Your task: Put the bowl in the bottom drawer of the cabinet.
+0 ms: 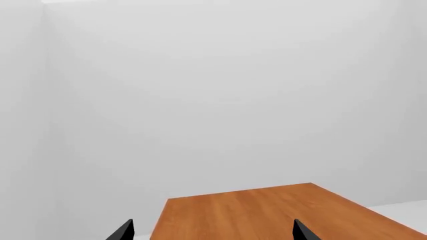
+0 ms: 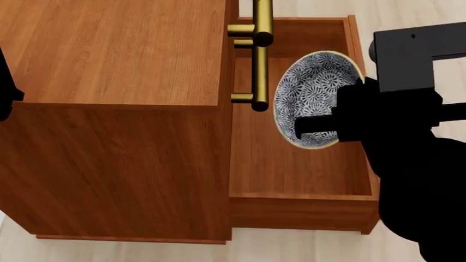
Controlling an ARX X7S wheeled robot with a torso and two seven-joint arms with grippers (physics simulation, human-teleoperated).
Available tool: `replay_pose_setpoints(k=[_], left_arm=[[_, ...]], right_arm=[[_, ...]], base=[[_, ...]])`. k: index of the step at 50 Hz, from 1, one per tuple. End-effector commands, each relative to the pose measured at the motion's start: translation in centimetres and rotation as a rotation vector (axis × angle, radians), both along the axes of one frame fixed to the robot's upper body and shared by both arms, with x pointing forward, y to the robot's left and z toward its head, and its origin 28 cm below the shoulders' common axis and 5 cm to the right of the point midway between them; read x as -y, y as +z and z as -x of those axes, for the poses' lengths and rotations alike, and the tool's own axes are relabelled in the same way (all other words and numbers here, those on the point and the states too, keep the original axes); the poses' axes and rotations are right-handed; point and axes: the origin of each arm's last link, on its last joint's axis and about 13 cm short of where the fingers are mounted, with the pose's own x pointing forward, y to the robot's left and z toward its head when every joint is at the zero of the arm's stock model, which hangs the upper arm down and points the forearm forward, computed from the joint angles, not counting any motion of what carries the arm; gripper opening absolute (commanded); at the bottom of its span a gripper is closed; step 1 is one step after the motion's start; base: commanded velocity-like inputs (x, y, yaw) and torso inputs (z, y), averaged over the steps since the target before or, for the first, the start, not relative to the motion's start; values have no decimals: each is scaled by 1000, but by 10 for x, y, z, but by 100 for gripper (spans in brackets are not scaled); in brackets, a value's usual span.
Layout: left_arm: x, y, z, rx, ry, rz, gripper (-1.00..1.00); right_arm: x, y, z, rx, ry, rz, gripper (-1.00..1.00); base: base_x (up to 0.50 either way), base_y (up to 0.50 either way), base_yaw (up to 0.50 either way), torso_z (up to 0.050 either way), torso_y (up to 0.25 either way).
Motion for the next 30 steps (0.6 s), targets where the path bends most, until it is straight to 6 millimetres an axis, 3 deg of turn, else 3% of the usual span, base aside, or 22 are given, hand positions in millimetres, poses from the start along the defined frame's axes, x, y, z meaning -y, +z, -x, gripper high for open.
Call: replay_pose_setpoints(k=[1,30], left_arm=[[0,0,0,0,-1,1,100],[-1,-1,-2,-3,4,2,100]], right_arm=[[0,0,-1,2,2,9,-100],[-6,-14,-11,-37,26,12,-100]], base=[[0,0,0,0,0],[0,0,0,0,0]])
